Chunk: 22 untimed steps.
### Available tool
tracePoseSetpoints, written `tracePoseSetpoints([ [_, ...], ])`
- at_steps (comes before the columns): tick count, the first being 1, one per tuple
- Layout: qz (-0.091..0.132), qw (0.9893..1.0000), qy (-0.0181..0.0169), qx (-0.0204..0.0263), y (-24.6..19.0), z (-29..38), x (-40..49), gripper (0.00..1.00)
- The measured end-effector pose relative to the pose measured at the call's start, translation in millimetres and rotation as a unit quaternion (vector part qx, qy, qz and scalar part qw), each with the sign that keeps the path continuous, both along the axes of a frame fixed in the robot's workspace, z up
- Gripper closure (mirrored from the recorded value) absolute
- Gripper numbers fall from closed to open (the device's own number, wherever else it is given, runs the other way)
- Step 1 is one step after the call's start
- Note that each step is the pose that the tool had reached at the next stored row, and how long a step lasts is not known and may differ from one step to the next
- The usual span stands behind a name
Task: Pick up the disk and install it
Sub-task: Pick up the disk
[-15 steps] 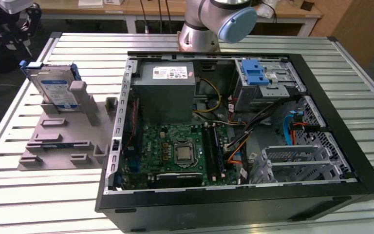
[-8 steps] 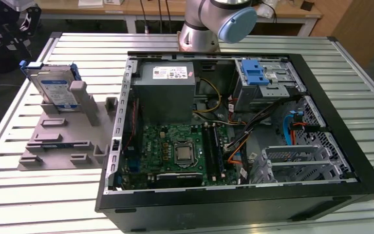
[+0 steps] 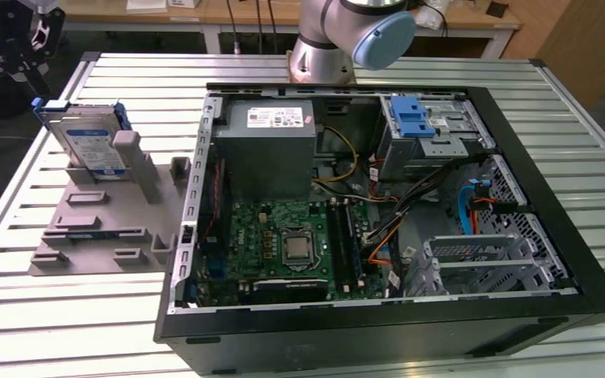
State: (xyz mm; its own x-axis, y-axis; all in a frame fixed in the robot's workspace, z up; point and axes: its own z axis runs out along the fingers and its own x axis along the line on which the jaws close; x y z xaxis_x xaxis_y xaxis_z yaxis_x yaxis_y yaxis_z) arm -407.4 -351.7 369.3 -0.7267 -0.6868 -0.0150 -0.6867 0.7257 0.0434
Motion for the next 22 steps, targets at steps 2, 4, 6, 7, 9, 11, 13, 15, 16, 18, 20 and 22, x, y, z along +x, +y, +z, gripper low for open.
tracePoseSetpoints([
  [2,0.01,0.9999,0.0,0.0,0.0,0.0,0.0,0.89],
  [4,0.022,0.9998,0.0,0.0,0.0,-0.1,0.0,0.89],
  [6,0.038,0.9993,-0.0001,0.0001,0.0,-0.2,0.0,0.89],
  [7,0.046,0.9989,0.0,0.0001,0.0,-0.2,0.0,0.89],
  [9,0.051,0.9987,0.0,0.0,0.0,-0.1,0.0,0.89],
  [11,0.051,0.9987,0.0,0.0,0.0,-0.1,0.0,0.89],
  [13,0.051,0.9987,0.0,0.0,0.0,-0.2,0.0,0.89],
  [15,0.051,0.9987,0.0,0.0,0.0,-0.1,0.0,0.89],
  [16,0.051,0.9987,0.0,0.0,0.0,-0.1,0.0,0.89],
  [18,0.054,0.9985,0.0,0.0,0.0,-0.2,0.0,0.89],
  [20,0.059,0.9982,0.0,0.0,0.0,-0.2,0.0,0.89],
  [22,0.068,0.9977,0.0,0.0,0.0,-0.2,0.0,0.89],
])
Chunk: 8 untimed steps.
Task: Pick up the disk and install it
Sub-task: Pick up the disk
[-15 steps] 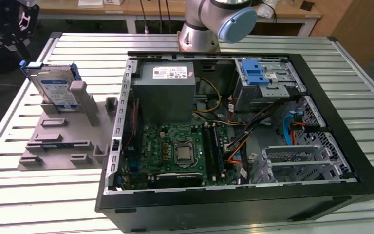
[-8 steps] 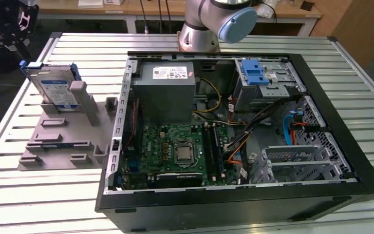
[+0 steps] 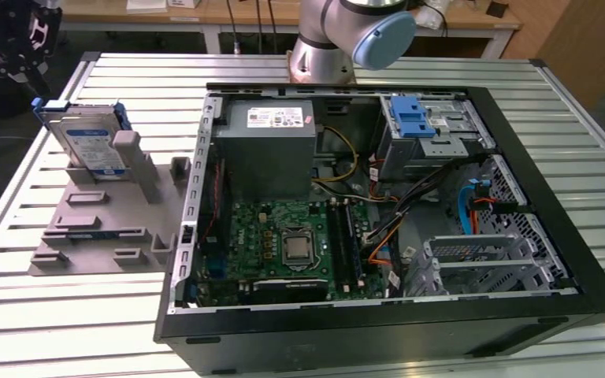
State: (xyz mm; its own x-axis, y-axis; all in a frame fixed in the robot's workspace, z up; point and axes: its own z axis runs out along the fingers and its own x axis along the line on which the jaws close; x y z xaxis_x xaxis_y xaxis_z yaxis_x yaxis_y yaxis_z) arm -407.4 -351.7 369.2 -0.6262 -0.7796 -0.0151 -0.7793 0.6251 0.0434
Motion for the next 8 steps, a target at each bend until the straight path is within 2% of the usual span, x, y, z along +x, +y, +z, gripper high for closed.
tracePoseSetpoints([
  [8,0.04,0.9992,0.0,0.0,0.0,-0.1,0.0,0.89],
])
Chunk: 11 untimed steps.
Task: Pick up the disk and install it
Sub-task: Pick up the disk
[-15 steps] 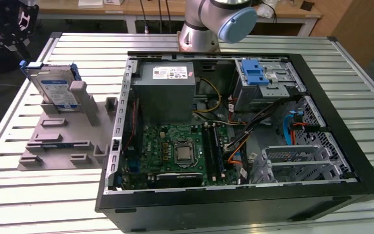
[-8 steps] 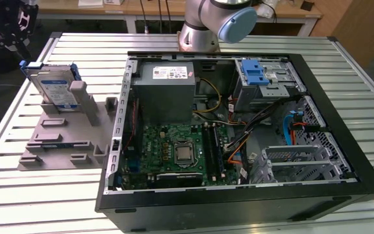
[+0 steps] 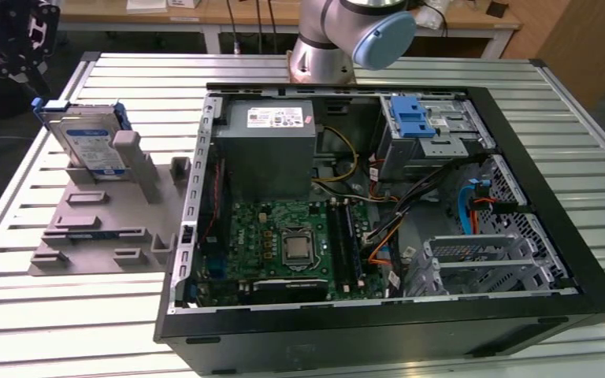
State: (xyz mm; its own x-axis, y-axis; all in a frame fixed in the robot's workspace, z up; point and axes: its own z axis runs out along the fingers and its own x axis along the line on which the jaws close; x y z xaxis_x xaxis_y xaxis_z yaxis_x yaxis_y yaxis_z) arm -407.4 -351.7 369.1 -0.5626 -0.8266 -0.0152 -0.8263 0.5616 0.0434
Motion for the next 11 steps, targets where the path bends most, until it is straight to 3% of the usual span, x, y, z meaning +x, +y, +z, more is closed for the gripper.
tracePoseSetpoints([
  [5,0.027,0.9996,0.0,0.0,0.0,0.0,0.0,0.89],
  [11,0.028,0.9996,0.0,0.0,0.0,0.0,0.0,0.89],
])
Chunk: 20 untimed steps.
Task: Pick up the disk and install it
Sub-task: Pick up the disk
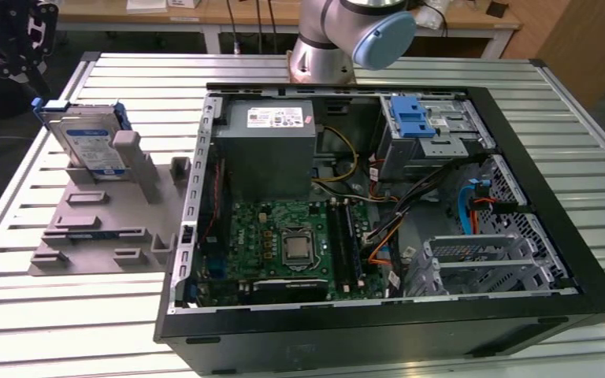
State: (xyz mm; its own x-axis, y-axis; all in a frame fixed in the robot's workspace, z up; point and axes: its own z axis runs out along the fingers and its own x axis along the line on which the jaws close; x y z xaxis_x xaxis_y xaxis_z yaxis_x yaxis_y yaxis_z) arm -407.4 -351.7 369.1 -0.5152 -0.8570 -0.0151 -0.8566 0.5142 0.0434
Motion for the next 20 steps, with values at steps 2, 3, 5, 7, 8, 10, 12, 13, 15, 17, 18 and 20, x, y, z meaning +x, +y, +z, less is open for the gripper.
tracePoseSetpoints([
  [2,0.001,1.0,0.0,0.0,0.0,0.0,0.0,0.89],
  [3,0.003,1.0,0.0,0.0,0.0,0.0,0.0,0.89],
  [5,0.011,0.9999,0.0,0.0,0.0,0.0,0.0,0.89],
  [7,0.024,0.9997,0.0,0.0,0.0,0.0,0.0,0.89],
  [8,0.031,0.9995,0.0,0.0,0.0,0.0,0.0,0.89],
  [10,0.049,0.9988,0.0,0.0,0.0,-0.1,0.0,0.89],
  [12,0.066,0.9978,0.0,0.0,0.0,-0.2,0.0,0.89],
  [13,0.075,0.9972,0.0,0.0,0.0,-0.2,0.0,0.89],
  [15,0.093,0.9957,0.0,0.0,0.0,-0.3,0.0,0.89],
  [17,0.109,0.994,0.0,0.0,0.0,-0.3,0.0,0.89],
  [18,0.119,0.9929,0.0,0.0,0.0,-0.4,0.0,0.89],
  [20,0.136,0.9906,0.0,0.0,0.0,-0.5,0.0,0.89],
])
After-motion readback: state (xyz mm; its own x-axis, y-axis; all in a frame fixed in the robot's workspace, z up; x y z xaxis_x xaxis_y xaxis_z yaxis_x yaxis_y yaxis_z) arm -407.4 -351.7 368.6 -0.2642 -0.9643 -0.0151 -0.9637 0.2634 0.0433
